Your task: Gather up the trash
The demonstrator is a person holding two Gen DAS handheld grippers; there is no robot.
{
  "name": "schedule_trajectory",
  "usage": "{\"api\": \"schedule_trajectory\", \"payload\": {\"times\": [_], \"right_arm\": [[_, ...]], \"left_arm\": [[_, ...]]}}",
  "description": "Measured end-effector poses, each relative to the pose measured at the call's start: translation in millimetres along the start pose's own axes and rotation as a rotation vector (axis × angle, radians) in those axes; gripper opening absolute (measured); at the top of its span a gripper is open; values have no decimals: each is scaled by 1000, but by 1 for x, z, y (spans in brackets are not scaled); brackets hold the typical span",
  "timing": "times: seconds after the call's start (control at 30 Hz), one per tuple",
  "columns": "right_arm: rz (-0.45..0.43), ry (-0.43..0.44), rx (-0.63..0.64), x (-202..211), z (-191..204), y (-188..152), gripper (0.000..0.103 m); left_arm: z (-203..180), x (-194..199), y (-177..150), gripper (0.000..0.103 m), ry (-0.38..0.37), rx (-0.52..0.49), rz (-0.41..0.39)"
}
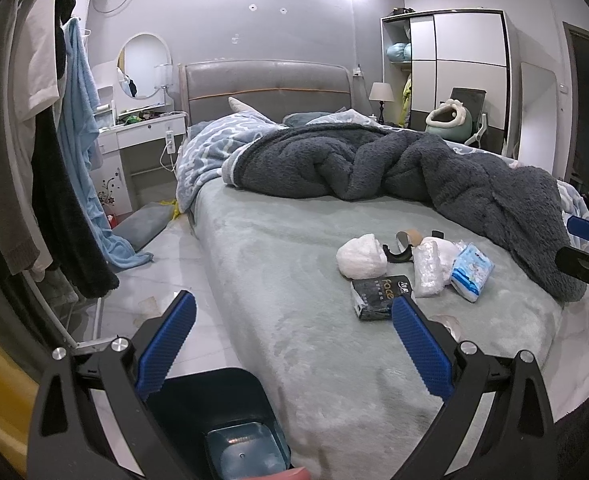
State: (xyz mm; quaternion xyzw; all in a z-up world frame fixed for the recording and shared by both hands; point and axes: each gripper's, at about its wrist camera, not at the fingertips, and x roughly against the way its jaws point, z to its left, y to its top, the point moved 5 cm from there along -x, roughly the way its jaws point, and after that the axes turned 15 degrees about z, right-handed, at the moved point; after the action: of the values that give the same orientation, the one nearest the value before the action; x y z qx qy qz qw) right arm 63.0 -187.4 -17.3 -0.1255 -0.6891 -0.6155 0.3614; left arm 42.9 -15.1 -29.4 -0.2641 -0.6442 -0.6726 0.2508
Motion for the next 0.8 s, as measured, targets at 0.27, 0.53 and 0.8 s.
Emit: {"api": "schedule_trajectory", "payload": {"times": [0.27, 0.53, 0.8], "right_arm": [[6, -9, 4, -2, 0, -1, 100], [22, -14, 9, -7, -1, -1, 100], [28, -20, 10, -8, -5, -3, 100]], "left_arm": [[-4, 0, -1, 100, -8, -12, 7], [-7, 1, 0, 100, -46, -16, 13], [-13, -3, 1, 100, -56, -14, 19]]}}
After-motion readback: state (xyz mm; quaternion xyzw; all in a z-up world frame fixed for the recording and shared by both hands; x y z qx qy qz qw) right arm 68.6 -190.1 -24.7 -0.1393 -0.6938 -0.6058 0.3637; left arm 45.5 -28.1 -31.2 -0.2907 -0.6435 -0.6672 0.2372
